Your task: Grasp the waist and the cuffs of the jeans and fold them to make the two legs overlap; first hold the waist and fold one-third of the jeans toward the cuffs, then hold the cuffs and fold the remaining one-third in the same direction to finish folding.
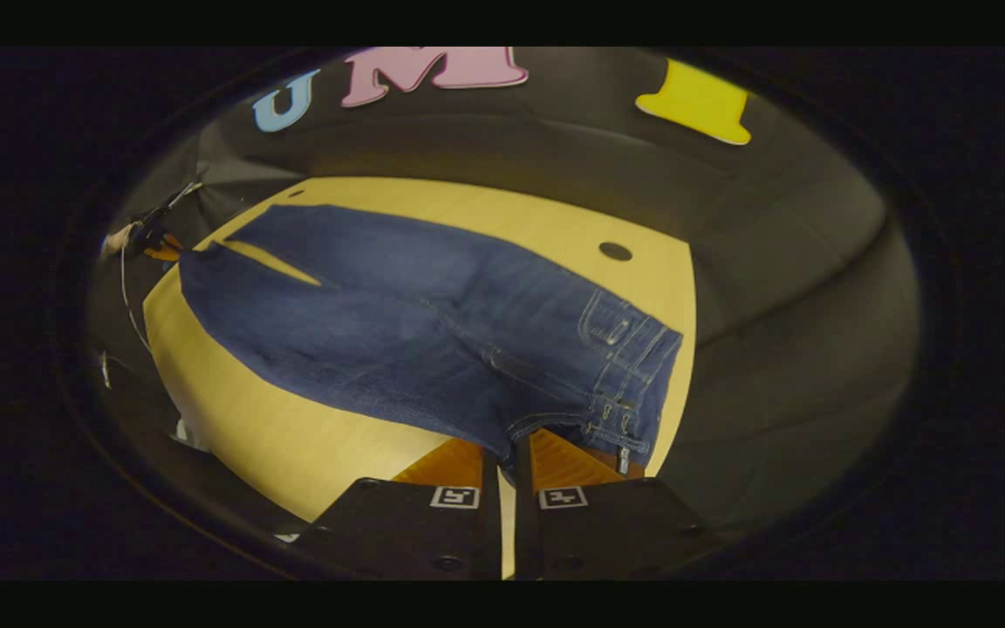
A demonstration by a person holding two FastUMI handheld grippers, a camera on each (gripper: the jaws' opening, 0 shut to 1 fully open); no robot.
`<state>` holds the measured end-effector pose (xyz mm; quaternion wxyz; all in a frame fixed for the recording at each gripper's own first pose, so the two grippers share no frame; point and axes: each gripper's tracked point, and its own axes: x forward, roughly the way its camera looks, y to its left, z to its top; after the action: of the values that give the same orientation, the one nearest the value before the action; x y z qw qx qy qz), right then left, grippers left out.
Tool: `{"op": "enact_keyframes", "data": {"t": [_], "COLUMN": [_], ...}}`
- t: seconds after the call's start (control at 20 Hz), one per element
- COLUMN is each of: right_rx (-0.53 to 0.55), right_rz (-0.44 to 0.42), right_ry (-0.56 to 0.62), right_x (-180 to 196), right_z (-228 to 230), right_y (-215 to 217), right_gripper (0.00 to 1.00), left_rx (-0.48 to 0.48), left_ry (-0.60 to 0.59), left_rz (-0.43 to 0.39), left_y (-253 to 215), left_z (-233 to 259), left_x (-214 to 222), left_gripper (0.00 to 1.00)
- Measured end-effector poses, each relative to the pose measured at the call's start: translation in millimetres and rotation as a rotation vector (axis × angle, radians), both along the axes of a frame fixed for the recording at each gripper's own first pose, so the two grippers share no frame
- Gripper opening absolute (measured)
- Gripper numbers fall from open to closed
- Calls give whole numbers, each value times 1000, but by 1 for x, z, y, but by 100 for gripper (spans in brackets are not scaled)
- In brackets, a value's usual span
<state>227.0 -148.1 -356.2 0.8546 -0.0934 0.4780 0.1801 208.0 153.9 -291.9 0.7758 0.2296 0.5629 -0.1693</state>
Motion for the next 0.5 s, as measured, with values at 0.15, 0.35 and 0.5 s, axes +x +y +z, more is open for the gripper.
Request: {"op": "enact_keyframes", "data": {"t": [0.15,0.35,0.5], "right_rx": [10,-21,-56], "right_rz": [-58,-96,-129], "right_ry": [-66,-130,-150], "right_x": [39,100,146], "right_z": [23,27,16], "right_y": [-3,-4,-4], "right_gripper": [10,10,10], "left_rx": [-69,-71,-38], "left_ry": [-40,-50,-58], "left_rz": [107,185,203], "left_y": [-2,4,2], "left_z": [28,15,-7], "left_x": [43,99,145], "left_gripper": [6,6,6]}}
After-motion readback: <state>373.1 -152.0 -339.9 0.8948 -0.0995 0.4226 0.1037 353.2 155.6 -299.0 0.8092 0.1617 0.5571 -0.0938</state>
